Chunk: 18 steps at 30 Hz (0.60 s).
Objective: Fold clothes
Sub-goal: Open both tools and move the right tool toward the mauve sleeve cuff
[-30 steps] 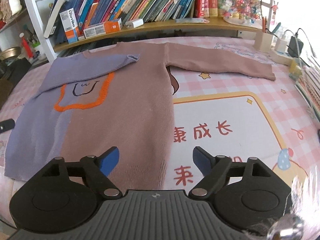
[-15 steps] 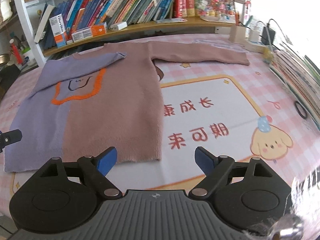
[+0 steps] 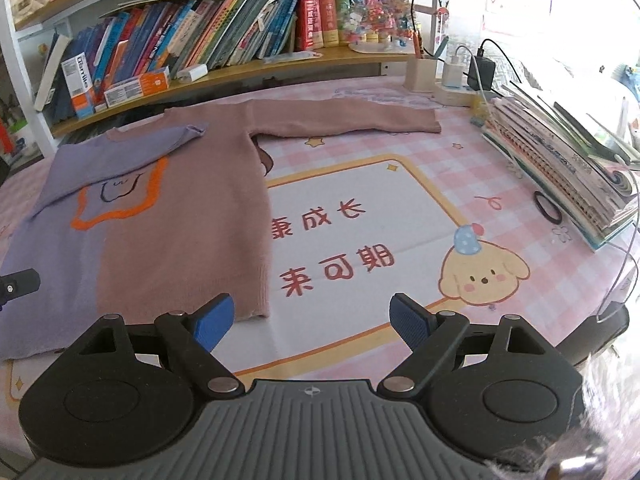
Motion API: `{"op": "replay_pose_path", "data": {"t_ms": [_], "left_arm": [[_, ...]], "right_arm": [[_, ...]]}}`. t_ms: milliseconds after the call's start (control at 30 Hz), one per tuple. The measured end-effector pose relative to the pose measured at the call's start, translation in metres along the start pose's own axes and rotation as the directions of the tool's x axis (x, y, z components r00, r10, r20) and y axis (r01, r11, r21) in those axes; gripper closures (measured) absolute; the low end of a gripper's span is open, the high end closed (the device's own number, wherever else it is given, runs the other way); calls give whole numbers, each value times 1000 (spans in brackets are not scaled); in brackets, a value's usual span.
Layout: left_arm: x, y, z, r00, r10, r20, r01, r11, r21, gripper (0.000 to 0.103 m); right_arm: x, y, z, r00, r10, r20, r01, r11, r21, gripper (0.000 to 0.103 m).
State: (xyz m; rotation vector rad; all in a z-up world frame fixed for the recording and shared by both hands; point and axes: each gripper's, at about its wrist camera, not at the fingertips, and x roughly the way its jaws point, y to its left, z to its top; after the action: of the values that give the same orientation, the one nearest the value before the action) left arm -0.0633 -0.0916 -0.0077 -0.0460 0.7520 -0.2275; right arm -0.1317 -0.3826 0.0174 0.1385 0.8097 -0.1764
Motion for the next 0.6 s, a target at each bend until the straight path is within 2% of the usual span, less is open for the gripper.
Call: {"op": "replay_pose_path", "data": {"t_ms": [333,600], "left_arm": [[9,-12,7,999,39,-4,-39,999,-6,11],[25,-40,20,996,91,-5,-91,996,-7,11]], "right_arm": [[15,-15,13,1000,26,-3,-25,999,19,19],[41,-43,42,998,70,6,-70,997,25,19]]}}
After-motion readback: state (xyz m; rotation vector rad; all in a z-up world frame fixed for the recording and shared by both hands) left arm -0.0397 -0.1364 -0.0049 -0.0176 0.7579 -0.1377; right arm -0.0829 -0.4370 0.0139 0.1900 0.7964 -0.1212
